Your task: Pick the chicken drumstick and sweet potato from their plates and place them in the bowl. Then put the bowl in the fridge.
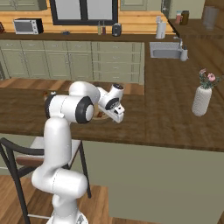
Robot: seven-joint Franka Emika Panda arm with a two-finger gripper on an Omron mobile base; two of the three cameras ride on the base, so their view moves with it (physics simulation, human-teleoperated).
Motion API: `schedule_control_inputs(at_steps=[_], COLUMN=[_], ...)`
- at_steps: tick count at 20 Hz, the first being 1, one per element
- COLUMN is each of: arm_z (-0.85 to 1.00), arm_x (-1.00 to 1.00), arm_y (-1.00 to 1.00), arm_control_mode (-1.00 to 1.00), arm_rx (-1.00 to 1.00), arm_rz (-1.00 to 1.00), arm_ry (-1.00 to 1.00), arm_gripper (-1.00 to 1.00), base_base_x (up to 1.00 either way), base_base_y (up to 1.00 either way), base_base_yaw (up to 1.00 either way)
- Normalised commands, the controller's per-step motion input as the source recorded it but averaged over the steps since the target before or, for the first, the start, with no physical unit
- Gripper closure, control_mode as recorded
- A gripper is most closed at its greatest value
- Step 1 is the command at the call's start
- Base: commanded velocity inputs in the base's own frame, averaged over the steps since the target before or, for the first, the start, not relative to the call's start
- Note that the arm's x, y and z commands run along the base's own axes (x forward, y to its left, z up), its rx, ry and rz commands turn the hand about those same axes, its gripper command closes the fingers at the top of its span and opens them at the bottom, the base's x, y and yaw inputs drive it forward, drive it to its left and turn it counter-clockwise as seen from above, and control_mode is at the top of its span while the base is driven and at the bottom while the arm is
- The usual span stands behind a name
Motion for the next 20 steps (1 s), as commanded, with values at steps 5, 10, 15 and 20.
schedule_control_inputs(at_steps=[5, 10, 15, 20], arm_z=[-0.11, 0.00, 0.36, 0.95], arm_x=[0.02, 0.00, -0.10, -0.09], arm_y=[0.02, 0.04, 0.12, 0.00], arm_control_mode=[-1.00, -1.00, -1.00, -1.00], arm_rx=[0.00, 0.00, -0.02, 0.03], arm_rz=[0.00, 0.00, -0.18, -0.35], arm_ry=[0.00, 0.00, 0.00, 0.11], arm_gripper=[1.00, 1.00, 1.00, 1.00], base_base_x=[0.00, 0.00, 0.00, 0.00], base_base_y=[0.00, 0.00, 0.00, 0.00], base_base_yaw=[0.00, 0.00, 0.00, 0.00])
